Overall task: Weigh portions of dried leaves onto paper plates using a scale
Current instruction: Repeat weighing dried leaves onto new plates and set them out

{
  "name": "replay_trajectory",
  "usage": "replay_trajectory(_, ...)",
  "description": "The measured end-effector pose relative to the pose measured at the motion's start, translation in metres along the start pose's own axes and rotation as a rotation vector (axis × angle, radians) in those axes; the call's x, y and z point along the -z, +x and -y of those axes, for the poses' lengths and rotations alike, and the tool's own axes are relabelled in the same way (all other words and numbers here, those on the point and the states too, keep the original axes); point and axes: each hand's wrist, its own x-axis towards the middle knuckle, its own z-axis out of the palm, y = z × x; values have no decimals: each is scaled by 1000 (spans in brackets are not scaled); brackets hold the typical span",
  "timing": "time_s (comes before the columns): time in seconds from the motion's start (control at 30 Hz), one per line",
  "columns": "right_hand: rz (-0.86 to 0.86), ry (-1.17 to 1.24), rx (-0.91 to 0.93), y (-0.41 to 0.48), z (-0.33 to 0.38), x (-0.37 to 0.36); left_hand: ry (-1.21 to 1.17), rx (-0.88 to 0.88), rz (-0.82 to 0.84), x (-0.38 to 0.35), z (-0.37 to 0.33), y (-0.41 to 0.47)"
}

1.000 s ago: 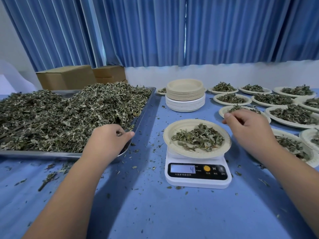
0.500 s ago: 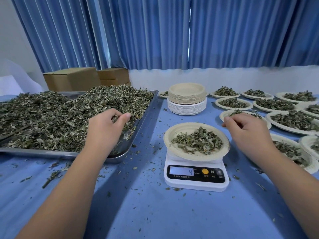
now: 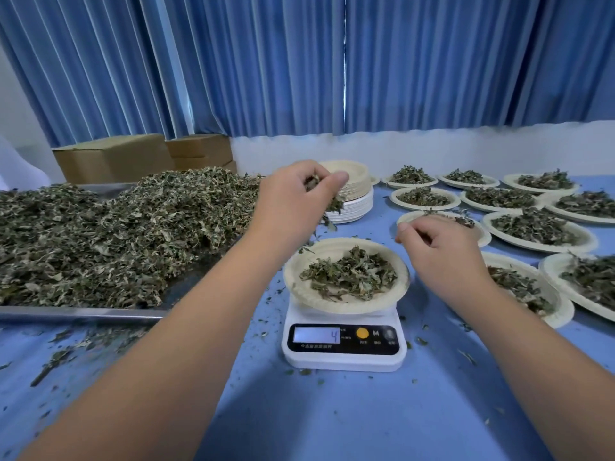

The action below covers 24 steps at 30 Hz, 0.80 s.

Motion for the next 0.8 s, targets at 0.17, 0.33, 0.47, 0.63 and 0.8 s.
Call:
replay_trajectory(0.17, -17, 10, 30, 1, 0, -1, 209, 42, 266, -29, 3, 6)
replay_trajectory(0.33, -2, -4, 51, 1, 0, -2, 229, 177, 434, -32, 10, 7)
replay_trajectory(0.47, -2, -7, 55, 0, -1, -2, 215, 188, 450, -25, 14, 4)
replay_trajectory(0.63, -15, -8, 57, 1, -3, -4, 62, 209, 441, -10, 20, -6)
replay_trajectory(0.8, -7, 9, 42, 0, -3, -5, 34, 201, 311, -1, 31, -19)
